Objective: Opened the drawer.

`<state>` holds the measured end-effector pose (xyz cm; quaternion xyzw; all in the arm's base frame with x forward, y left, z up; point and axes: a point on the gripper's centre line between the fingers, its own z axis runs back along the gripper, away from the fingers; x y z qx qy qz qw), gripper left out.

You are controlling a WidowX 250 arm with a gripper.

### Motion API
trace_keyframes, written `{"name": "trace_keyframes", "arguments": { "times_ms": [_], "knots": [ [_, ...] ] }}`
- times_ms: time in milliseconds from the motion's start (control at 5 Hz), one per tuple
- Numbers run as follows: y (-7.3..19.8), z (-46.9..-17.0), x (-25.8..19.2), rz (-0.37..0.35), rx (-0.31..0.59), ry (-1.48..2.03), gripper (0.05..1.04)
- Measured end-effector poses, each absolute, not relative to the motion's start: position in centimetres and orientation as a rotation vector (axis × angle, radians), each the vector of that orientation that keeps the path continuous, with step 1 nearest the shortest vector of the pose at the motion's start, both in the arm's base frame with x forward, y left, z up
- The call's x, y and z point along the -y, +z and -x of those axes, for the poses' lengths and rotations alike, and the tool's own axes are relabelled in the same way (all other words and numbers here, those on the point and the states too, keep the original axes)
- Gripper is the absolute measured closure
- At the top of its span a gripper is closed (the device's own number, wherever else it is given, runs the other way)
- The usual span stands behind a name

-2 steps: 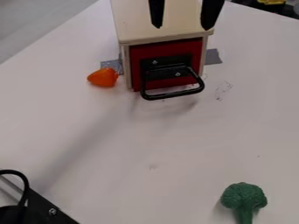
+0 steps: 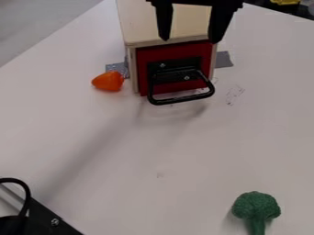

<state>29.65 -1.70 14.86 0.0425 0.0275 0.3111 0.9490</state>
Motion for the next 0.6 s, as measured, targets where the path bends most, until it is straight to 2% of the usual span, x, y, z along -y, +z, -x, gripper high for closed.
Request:
{"name": "trace_keyframes", "arguments": {
  "times_ms": [200, 600],
  "knots": [
    [13.3, -30.7, 2.1, -0.110, -0.033, 0.626, 0.084],
    [9.0, -32.5, 2.5, -0.145, -0.077, 0.711, 0.084]
  ]
}}
